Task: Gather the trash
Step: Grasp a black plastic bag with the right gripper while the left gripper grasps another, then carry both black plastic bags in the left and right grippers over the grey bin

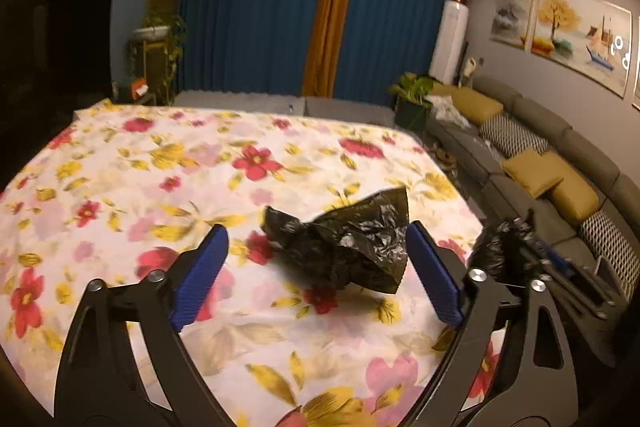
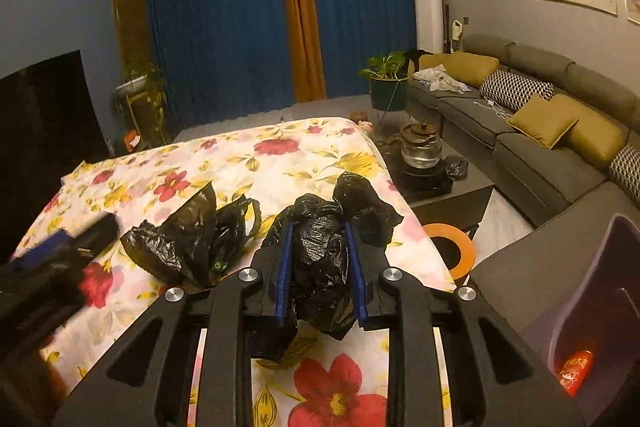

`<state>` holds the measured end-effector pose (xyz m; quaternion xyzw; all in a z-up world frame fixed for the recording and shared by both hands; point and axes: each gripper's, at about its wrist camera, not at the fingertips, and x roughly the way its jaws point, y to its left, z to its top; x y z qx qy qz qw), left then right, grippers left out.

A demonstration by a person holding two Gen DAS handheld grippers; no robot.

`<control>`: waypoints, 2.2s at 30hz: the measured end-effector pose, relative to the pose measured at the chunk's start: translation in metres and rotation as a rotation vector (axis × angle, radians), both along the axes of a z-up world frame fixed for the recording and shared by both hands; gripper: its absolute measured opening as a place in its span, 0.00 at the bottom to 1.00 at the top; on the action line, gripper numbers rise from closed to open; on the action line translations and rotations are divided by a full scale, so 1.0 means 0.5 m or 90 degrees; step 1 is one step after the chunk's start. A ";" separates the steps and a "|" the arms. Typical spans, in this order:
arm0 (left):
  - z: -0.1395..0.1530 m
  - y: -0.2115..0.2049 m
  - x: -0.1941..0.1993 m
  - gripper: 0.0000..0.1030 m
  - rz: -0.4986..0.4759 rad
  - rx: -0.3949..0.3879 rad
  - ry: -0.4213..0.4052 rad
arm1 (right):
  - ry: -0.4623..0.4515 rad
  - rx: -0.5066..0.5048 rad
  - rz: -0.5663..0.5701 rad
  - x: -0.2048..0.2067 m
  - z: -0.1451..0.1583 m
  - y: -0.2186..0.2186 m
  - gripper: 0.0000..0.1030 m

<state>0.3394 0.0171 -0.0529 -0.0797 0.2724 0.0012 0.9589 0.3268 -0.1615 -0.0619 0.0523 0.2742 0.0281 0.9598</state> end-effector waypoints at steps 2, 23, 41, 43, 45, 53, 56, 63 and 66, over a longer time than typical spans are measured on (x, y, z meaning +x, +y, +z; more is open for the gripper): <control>-0.019 -0.010 0.022 0.72 -0.003 0.006 0.019 | -0.001 0.006 -0.001 -0.002 0.001 -0.005 0.25; -0.050 -0.016 0.036 0.00 -0.021 -0.012 0.046 | -0.009 0.009 0.013 -0.010 0.004 0.008 0.25; 0.050 0.018 -0.163 0.00 -0.011 0.020 -0.035 | -0.023 0.067 0.066 -0.101 0.039 -0.001 0.25; 0.064 0.010 -0.190 0.00 -0.020 0.031 -0.047 | -0.035 0.064 0.070 -0.134 0.051 -0.010 0.25; 0.074 0.004 -0.212 0.00 -0.031 0.031 -0.054 | -0.043 0.061 0.073 -0.159 0.059 -0.019 0.25; 0.111 -0.091 -0.283 0.00 -0.101 0.036 -0.089 | -0.097 0.032 0.042 -0.285 0.102 -0.116 0.25; 0.124 -0.147 -0.304 0.00 -0.142 0.033 -0.103 | -0.117 0.025 0.018 -0.324 0.119 -0.163 0.25; 0.151 -0.299 -0.332 0.00 -0.248 0.007 -0.124 | -0.162 -0.014 -0.066 -0.403 0.154 -0.286 0.25; 0.151 -0.364 -0.335 0.00 -0.287 0.001 -0.127 | -0.167 -0.021 -0.101 -0.418 0.154 -0.336 0.25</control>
